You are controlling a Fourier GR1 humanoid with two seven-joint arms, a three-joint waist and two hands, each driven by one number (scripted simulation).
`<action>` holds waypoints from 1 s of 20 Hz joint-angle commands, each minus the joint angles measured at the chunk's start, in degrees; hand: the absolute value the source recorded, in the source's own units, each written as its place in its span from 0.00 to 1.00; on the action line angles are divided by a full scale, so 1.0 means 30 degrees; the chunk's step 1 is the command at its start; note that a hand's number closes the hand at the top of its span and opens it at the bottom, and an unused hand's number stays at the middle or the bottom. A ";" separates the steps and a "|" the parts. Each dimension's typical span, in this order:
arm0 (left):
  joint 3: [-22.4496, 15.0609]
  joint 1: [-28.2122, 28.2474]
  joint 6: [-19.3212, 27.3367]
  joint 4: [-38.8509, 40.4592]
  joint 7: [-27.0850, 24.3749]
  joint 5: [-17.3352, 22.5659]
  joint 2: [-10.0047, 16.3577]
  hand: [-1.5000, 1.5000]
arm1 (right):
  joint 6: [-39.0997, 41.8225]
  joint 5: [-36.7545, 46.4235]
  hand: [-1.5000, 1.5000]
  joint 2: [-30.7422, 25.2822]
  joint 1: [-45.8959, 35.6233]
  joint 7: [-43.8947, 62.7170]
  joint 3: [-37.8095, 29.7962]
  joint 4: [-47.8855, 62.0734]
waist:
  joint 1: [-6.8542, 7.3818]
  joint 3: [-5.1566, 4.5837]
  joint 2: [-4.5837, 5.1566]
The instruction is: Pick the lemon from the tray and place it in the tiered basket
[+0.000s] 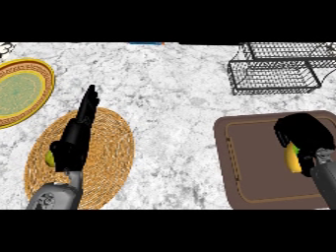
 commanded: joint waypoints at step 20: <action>0.0353 -0.0012 -0.0271 0.0255 -0.0144 -0.0165 -0.0161 0.50 | 1.2566 0.0267 1.00 0.5053 -1.0210 1.4205 -0.4637 -1.2384 | 0.0002 0.0464 0.0221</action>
